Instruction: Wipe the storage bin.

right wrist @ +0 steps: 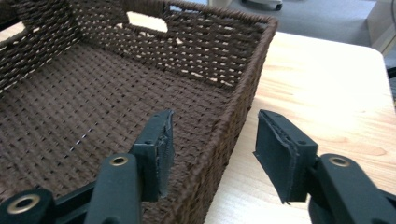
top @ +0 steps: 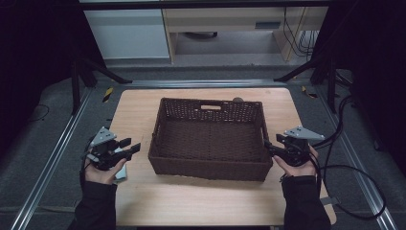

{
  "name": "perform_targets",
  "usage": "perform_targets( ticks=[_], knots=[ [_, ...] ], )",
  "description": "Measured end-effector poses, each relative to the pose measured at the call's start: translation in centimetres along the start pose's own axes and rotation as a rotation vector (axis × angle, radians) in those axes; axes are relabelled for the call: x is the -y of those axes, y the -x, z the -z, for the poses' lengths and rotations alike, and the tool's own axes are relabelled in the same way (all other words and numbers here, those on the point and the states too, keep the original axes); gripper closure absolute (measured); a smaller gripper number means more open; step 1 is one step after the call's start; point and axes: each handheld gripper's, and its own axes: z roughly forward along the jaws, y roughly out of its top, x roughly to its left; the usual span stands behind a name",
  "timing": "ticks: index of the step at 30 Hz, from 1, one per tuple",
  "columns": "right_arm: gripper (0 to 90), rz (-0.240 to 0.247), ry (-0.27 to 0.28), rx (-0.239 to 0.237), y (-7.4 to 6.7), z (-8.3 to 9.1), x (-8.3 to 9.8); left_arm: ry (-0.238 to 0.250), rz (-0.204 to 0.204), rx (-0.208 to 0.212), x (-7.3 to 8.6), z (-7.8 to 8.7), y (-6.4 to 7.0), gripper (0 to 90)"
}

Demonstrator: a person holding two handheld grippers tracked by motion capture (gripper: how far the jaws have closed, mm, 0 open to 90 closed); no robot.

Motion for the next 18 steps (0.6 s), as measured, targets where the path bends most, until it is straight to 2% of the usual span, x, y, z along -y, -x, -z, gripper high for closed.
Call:
perform_targets(
  ticks=[1, 2, 5, 8, 13, 18],
  knots=[
    [48.8, 0.003, -0.002, -0.002, 0.0, 0.0, 0.1, 0.000, 0.000, 0.000, 0.0, 0.0, 0.0, 52.6],
    [50.5, 0.004, -0.009, -0.006, -0.1, 0.0, 0.1, 0.005, -0.003, 0.012, -0.4, -0.5, 0.7, 53.5],
    [54.5, 0.010, -0.018, -0.011, -0.3, -0.2, 0.3, 0.002, -0.011, 0.022, -0.7, -1.6, 1.5, 55.1],
    [59.1, 0.019, -0.043, -0.009, -0.5, -0.5, 0.4, -0.015, -0.041, 0.019, -0.8, -2.1, 2.1, 58.1],
    [68.8, 0.032, -0.078, 0.004, -0.6, -1.1, 0.7, -0.032, -0.054, 0.031, -0.5, -2.6, 2.2, 63.9],
    [70.2, 0.024, -0.076, 0.019, -0.7, -1.3, 0.7, -0.059, -0.052, 0.067, -0.1, -3.5, 2.3, 69.5]
  ],
)
